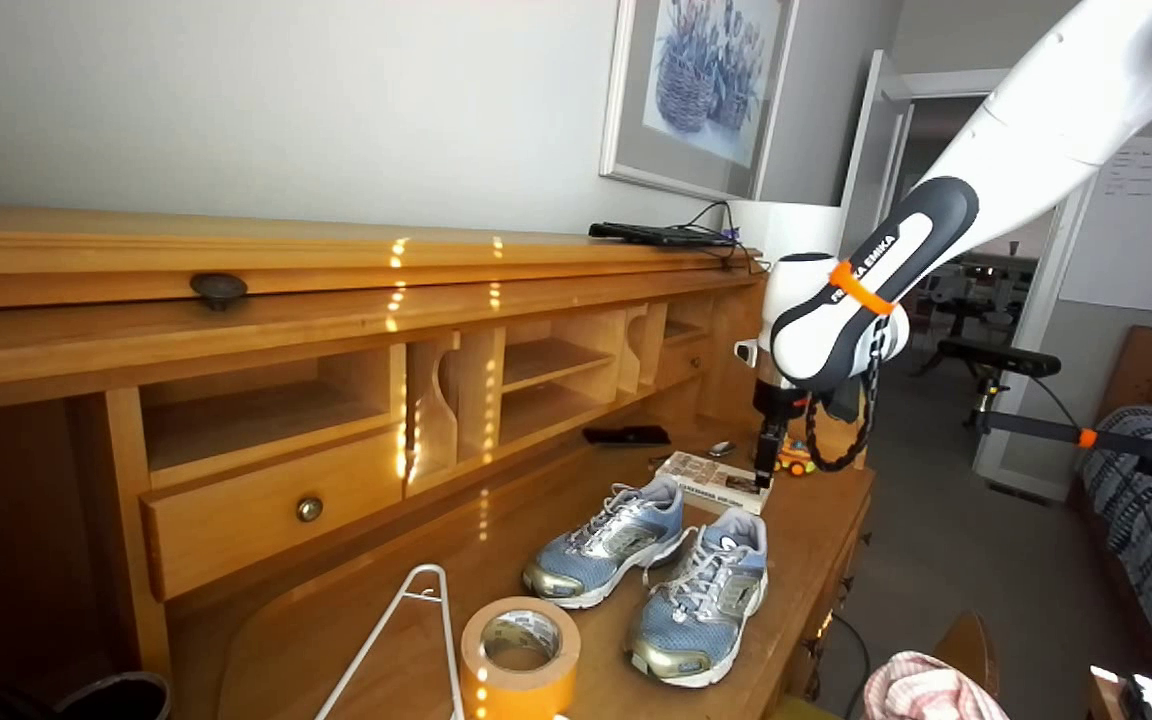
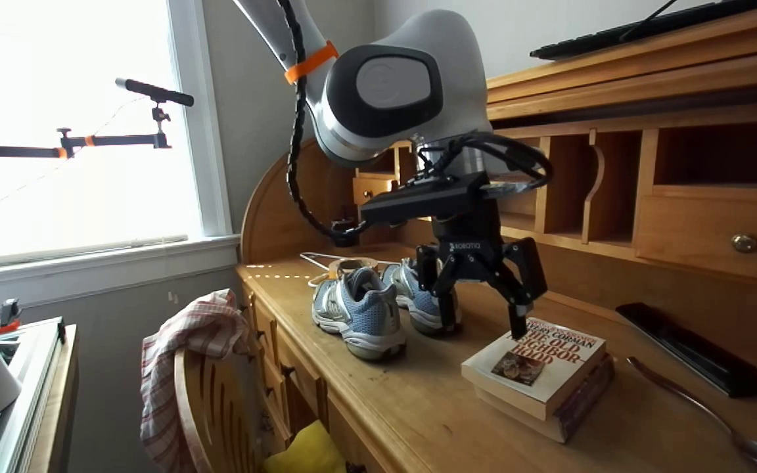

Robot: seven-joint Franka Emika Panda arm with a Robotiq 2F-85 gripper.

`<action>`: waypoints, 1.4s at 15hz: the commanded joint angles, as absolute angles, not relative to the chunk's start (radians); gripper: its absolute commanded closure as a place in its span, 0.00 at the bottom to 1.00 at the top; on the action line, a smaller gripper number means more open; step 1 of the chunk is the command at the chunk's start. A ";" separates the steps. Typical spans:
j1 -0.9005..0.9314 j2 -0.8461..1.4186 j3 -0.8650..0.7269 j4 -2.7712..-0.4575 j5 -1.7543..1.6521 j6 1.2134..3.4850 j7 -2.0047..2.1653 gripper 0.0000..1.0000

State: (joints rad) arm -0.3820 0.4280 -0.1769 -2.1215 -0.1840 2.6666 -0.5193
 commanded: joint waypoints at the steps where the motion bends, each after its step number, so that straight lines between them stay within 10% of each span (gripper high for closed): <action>1: -0.482 0.481 -0.102 -2.097 -0.122 2.718 -0.702 0.00; 21: -0.619 0.639 0.001 -1.922 0.073 2.636 -0.898 0.00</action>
